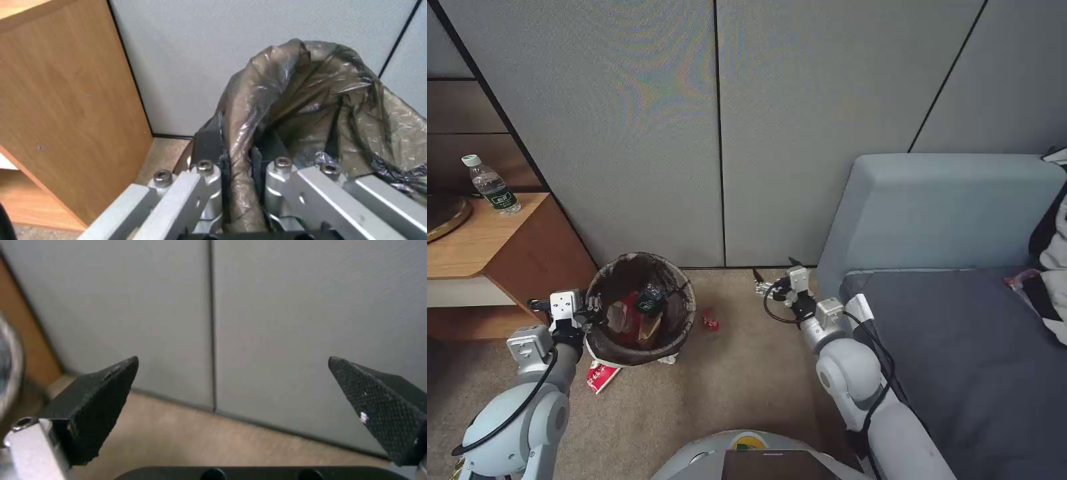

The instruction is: Pick up the trash bin, then pick up the garbage from the floor and place it into the trash bin.

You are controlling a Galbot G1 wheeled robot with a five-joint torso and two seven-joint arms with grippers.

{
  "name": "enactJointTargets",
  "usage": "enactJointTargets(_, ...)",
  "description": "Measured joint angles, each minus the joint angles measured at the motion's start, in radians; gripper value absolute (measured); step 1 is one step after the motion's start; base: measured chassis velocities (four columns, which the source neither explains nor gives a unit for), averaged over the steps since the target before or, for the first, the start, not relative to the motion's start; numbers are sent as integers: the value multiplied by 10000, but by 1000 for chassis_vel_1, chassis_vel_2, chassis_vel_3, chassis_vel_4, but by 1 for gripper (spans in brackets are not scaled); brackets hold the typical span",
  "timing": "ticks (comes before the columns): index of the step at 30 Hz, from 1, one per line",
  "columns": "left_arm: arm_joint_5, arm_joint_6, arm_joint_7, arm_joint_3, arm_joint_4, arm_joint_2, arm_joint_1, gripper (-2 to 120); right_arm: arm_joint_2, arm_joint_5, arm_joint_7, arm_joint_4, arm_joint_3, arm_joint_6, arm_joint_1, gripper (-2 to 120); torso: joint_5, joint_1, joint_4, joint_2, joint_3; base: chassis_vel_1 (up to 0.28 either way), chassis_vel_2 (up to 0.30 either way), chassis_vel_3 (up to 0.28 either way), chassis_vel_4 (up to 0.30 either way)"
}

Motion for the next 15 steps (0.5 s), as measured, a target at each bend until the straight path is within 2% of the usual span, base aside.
enactJointTargets(7,-65,33,2,-80,-79,-12,1,7,-325,279,-322,-950,-625,-514,1013,100,-1,0,-2,0,0,0,0,0,0)
enactJointTargets(13,-108,107,-19,-94,-206,-21,-5,7,-578,1010,-587,-2052,-1567,-1033,2135,100,-2,0,-2,0,0,0,0,0,0)
enactJointTargets(15,-123,141,-44,-91,-265,-23,-22,7,-633,1769,-613,-2487,-1998,-1417,2536,100,-1,0,-1,0,0,0,0,0,0)
